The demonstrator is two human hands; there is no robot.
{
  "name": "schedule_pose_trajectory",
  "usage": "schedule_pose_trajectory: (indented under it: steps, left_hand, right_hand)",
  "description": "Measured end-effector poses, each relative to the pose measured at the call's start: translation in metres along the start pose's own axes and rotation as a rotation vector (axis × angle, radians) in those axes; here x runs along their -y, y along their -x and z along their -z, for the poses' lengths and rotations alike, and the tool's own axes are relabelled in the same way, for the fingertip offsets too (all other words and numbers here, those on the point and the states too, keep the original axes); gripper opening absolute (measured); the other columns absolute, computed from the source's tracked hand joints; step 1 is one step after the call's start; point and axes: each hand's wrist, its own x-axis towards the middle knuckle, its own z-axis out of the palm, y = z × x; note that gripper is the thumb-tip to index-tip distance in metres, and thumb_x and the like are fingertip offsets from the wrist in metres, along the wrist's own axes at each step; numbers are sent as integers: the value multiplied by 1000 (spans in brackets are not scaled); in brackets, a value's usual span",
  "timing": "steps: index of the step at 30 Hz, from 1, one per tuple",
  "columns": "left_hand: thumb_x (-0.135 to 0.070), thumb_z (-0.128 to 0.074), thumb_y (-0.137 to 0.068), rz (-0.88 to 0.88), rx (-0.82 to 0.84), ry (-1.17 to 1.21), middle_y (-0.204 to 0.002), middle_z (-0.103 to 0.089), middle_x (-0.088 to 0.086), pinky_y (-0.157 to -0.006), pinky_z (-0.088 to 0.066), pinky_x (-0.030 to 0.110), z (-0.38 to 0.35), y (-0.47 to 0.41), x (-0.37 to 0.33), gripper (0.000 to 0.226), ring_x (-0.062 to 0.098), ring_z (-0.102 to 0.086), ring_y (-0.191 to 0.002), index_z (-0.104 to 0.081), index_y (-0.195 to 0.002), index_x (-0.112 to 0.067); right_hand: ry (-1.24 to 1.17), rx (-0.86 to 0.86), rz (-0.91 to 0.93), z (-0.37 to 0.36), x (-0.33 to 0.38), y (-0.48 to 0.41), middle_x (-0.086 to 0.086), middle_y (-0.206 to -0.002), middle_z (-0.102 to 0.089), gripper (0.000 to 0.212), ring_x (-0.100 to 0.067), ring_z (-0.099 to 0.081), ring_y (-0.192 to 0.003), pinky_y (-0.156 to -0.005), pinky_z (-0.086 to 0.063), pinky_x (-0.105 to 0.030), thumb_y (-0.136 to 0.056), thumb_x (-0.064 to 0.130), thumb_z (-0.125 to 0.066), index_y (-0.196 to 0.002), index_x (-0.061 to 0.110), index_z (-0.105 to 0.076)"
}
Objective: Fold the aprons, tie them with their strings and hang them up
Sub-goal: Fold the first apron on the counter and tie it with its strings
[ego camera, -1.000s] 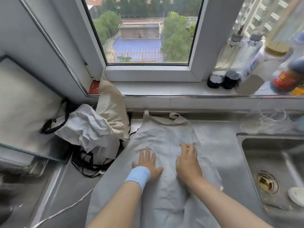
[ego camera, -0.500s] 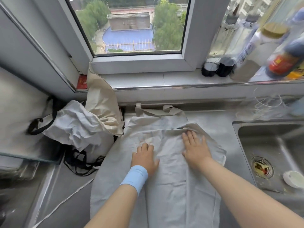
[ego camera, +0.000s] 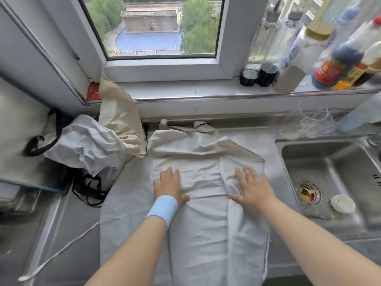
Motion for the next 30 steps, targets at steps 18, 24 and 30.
schedule_pose_trajectory:
  steps: [18,24,30]
  left_hand:
    - [-72,-71,-57,-299,172,-163,-158,26,-2,-115,-5,60,-59,104,15,132,26,19,-147,15,-150,-36]
    - [-62,-69,-68,-328,185,-94,-153,-17,1,-110,-24,48,-43,111,-16,92,28,-19,-138,-27,-146,-38]
    - [-45,-56,-90,-264,148,86,-145,-36,0,-105,-35,39,1,73,-21,60,26,-39,-131,-36,-145,-31]
  right_hand:
    - [-19,32,-95,-60,36,96,-3,-165,12,78,-21,3,-152,-115,-2,-67,-98,60,-20,-157,20,11]
    - [5,-161,-33,-24,80,93,-16,-161,-17,62,-33,-19,-147,-113,-19,-55,-100,37,-32,-155,13,-15]
    - [-177,-292,188,15,104,59,-10,-159,-22,56,-27,-23,-145,-114,-24,-43,-98,35,-42,-150,17,-28]
